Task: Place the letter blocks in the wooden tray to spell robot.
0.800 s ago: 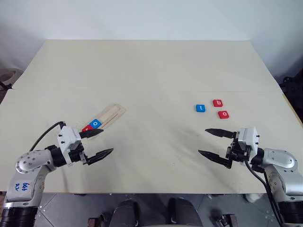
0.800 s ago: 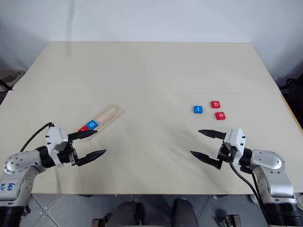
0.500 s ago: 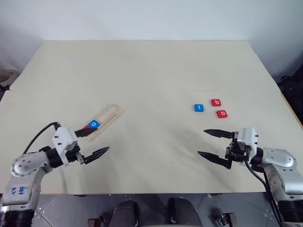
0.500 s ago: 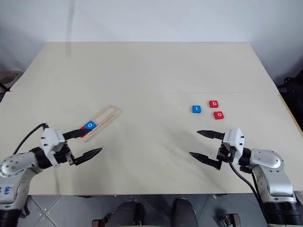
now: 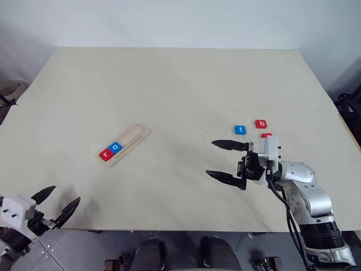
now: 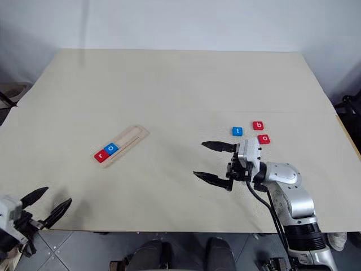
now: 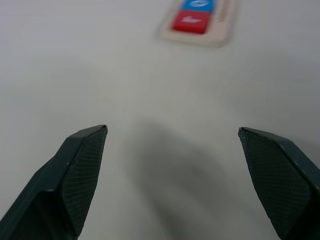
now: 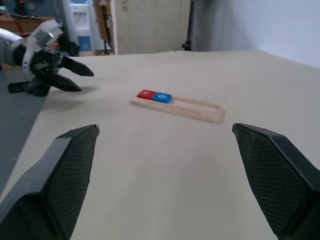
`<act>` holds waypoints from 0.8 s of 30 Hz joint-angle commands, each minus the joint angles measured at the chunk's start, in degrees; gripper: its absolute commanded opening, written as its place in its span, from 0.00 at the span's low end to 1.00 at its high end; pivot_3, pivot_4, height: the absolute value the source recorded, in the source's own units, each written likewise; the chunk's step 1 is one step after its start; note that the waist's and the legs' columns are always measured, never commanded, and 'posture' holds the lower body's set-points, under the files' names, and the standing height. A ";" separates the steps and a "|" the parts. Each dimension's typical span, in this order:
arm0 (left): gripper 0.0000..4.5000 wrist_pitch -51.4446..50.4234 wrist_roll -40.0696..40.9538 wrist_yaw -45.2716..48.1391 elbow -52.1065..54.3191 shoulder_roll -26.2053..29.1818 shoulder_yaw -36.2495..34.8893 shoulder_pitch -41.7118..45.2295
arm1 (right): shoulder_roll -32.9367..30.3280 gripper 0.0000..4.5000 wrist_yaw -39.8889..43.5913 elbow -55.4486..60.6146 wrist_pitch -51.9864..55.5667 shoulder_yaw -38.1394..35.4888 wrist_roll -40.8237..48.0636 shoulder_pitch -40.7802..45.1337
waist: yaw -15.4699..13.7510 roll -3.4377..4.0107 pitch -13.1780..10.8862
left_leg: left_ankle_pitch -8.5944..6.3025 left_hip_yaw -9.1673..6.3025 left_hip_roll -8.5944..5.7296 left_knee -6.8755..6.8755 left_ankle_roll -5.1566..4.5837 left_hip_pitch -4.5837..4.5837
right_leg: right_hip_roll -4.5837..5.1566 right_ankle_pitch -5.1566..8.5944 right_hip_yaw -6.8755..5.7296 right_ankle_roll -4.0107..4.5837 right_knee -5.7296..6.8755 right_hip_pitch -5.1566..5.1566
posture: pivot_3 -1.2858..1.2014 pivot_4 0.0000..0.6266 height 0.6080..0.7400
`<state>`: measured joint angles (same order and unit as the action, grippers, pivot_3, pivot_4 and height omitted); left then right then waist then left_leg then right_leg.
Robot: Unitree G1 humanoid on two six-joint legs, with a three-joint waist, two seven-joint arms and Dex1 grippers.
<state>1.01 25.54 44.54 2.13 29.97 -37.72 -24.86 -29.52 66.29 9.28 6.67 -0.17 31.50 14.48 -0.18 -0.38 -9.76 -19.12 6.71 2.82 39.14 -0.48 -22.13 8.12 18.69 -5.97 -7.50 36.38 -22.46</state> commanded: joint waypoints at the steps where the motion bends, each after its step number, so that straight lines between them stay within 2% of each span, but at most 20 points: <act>1: 0.99 0.48 1.41 -1.07 2.51 -0.10 -0.05 1.37 | -1.09 1.00 0.76 1.87 -0.73 -0.40 -0.09 -1.10 | 0.06 -0.04 0.02 | -0.01 0.02 -0.02 0.00 -0.02 0.00 | 0.04 0.00 -0.01 0.00 0.02 0.00 | 0.52 0.24 1.00; 7: 0.99 -4.33 0.47 -0.66 0.70 4.69 6.16 12.79 | -4.53 1.00 2.32 2.68 0.69 -1.59 0.63 -3.00 | 0.20 -0.05 0.03 | 0.00 0.06 -0.06 0.00 -0.01 0.01 | 0.01 0.00 -0.10 -0.01 0.13 0.01 | 0.52 0.24 1.00; 14: 0.99 -8.77 -2.32 2.52 -6.50 10.93 14.47 26.25 | -6.29 1.00 1.26 4.57 1.15 -3.09 1.01 -5.38 | 0.66 -0.03 0.02 | 0.01 0.22 -0.11 0.00 0.02 0.01 | -0.11 -0.01 -0.11 -0.01 0.11 -0.05 | 0.52 0.24 1.00; 19: 0.99 -12.84 -6.66 2.66 -11.59 14.08 20.39 31.30 | -6.15 1.00 -0.24 6.75 1.21 -3.74 0.93 -7.34 | 0.40 -0.04 0.01 | 0.01 0.24 -0.07 0.00 0.06 0.01 | -0.22 -0.01 -0.10 -0.01 0.09 -0.06 | 0.52 0.24 1.00; 24: 0.99 -15.15 -7.64 4.86 -13.75 15.43 22.94 33.06 | -6.33 1.00 -1.76 8.17 1.22 -4.45 0.78 -8.55 | 0.33 -0.04 0.01 | 0.01 0.24 -0.09 0.00 0.06 0.01 | -0.21 -0.01 -0.07 -0.01 0.09 -0.05 | 0.52 0.24 1.00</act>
<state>-13.11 18.73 48.71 -11.13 44.46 -15.60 8.48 -35.16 64.97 15.33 7.92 -2.90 31.52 6.06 0.15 -0.42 -9.74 -19.10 6.95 2.73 39.14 -0.42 -22.12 7.92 18.69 -6.04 -7.51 36.48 -22.51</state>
